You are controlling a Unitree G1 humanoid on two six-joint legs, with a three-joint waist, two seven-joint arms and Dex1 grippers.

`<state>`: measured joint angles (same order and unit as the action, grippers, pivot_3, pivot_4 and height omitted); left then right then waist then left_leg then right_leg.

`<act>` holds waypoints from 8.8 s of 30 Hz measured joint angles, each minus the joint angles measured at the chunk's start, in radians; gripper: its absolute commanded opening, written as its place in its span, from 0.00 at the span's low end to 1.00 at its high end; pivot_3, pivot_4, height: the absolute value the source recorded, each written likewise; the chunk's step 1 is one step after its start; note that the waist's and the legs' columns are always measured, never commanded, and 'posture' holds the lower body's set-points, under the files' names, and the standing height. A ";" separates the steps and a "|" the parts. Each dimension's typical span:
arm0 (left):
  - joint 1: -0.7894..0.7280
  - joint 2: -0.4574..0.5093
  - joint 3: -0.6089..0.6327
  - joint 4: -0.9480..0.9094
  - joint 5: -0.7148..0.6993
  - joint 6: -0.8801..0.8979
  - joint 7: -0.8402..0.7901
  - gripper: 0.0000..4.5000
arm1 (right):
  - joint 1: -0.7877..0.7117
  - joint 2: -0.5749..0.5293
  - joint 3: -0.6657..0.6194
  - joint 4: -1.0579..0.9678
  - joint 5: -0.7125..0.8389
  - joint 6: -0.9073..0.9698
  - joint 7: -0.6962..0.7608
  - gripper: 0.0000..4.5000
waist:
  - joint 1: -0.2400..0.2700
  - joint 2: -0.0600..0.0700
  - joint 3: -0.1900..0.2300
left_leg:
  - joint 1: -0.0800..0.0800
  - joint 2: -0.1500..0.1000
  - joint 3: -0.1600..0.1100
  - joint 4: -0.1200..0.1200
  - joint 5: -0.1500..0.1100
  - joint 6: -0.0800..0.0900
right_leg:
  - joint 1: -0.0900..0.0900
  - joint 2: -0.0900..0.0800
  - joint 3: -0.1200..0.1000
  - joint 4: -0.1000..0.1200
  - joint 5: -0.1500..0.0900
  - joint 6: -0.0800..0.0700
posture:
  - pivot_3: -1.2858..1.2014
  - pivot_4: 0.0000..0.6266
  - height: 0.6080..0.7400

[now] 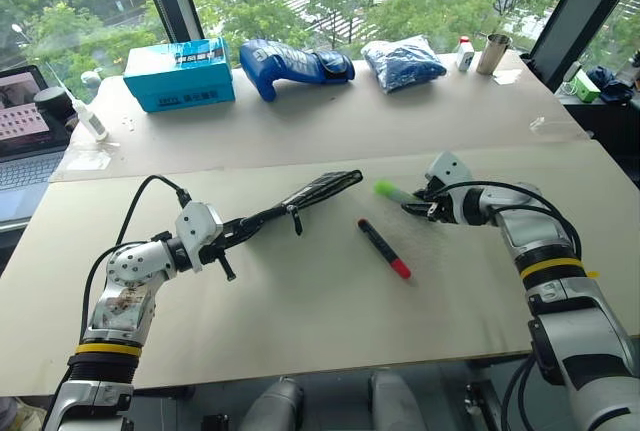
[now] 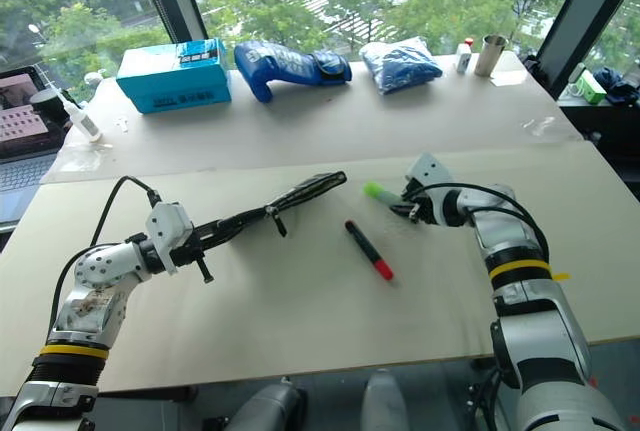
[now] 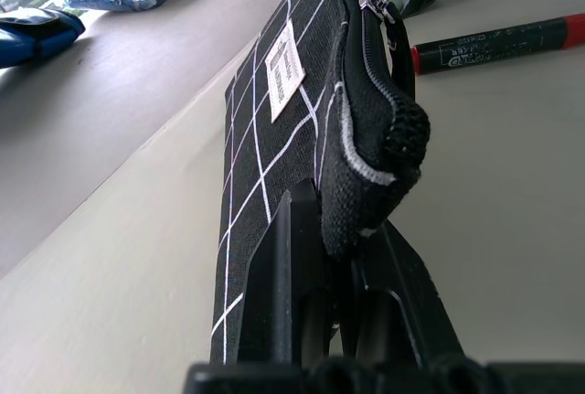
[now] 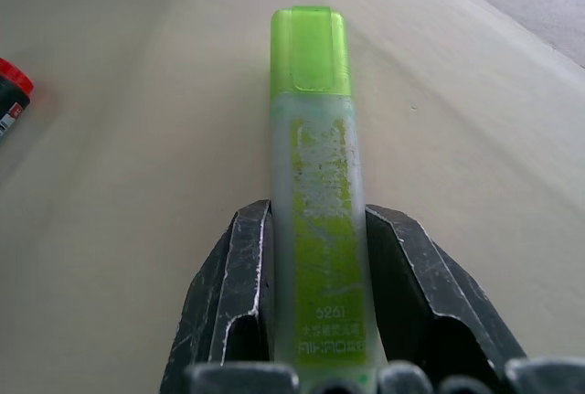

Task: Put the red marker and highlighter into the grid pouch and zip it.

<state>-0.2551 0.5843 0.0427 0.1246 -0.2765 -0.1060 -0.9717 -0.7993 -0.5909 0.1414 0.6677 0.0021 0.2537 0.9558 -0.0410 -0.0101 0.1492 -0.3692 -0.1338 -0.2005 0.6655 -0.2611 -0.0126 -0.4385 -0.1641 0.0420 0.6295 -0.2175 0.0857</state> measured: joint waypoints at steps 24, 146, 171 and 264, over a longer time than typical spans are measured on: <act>0.029 -0.004 -0.040 0.009 0.049 -0.063 -0.003 0.00 | 0.047 -0.181 0.131 -0.643 0.018 0.097 0.211 0.24 | 0.004 -0.001 0.000 | -0.002 0.001 0.004 0.003 -0.002 0.001 | -0.002 0.000 0.000 0.000 0.001 0.000 | 0.52 0.24 1.00; 0.050 -0.066 0.002 -0.025 -0.041 0.021 0.043 0.00 | 0.252 -0.054 0.145 -0.961 0.158 0.822 -0.155 0.83 | 0.028 -0.001 0.000 | -0.002 0.007 0.012 0.012 -0.009 0.002 | -0.004 0.004 -0.002 -0.001 0.006 -0.002 | 0.52 0.24 1.00; 0.050 -0.063 0.002 -0.047 -0.079 0.110 0.027 0.00 | 0.231 -0.193 0.115 -0.909 0.163 0.447 -0.048 0.11 | 0.028 -0.002 0.000 | 0.000 0.007 0.013 0.012 -0.011 0.003 | -0.002 0.004 -0.003 -0.002 0.006 -0.002 | 0.52 0.24 1.00; 0.019 -0.071 -0.013 -0.030 -0.057 0.090 0.006 0.00 | 0.153 0.280 0.250 -0.685 0.180 0.477 0.004 0.83 | 0.024 -0.003 0.000 | 0.000 0.008 0.014 0.013 -0.013 0.003 | -0.004 0.004 -0.003 -0.002 0.007 -0.002 | 0.52 0.24 1.00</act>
<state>-0.2365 0.5132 0.0294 0.0949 -0.3333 -0.0161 -0.9656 -0.6459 -0.3113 0.3914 -0.0170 0.1820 0.7304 0.9596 -0.0169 -0.0127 0.1491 -0.3691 -0.1253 -0.1865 0.6780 -0.2737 -0.0101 -0.4426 -0.1601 0.0386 0.6272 -0.2102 0.0835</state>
